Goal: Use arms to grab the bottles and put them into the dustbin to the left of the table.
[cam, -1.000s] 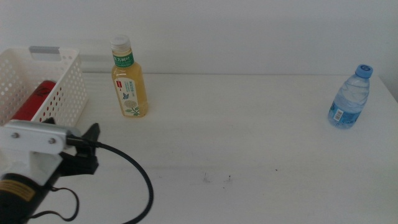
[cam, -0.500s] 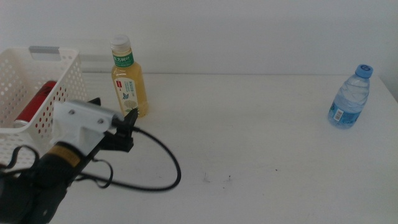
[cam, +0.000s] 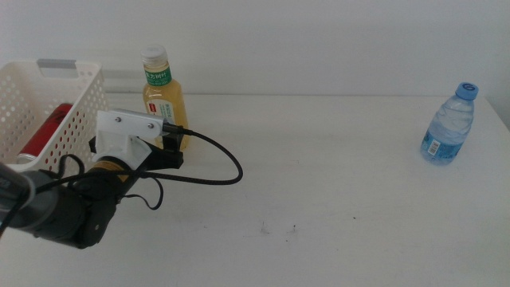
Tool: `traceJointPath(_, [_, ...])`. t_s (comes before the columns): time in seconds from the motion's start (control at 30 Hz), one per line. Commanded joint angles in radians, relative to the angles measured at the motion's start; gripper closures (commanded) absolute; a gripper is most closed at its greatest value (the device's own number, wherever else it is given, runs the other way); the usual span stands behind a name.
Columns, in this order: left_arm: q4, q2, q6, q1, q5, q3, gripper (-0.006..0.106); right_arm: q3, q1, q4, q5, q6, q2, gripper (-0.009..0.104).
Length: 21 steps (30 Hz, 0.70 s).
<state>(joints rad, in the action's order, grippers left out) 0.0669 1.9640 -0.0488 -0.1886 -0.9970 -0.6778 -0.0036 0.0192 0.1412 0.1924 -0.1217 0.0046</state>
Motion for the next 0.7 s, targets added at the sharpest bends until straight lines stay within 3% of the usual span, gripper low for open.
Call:
traceJointPath(0.0, [-0.014, 0.029, -0.012, -0.002, -0.005, -0.030, 0.007, 0.004, -0.009, 0.011, -0.012, 0.006, -0.005, 0.003])
traceJointPath(0.37, [-0.083, 0.154, -0.009, -0.002, -0.003, -0.179, 0.007, 0.004, -0.009, 0.011, -0.012, 0.006, -0.005, 0.003])
traceJointPath(0.67, [-0.086, 0.261, -0.002, -0.002, 0.033, -0.352, 0.007, 0.004, -0.009, 0.011, -0.012, 0.006, -0.005, 0.003])
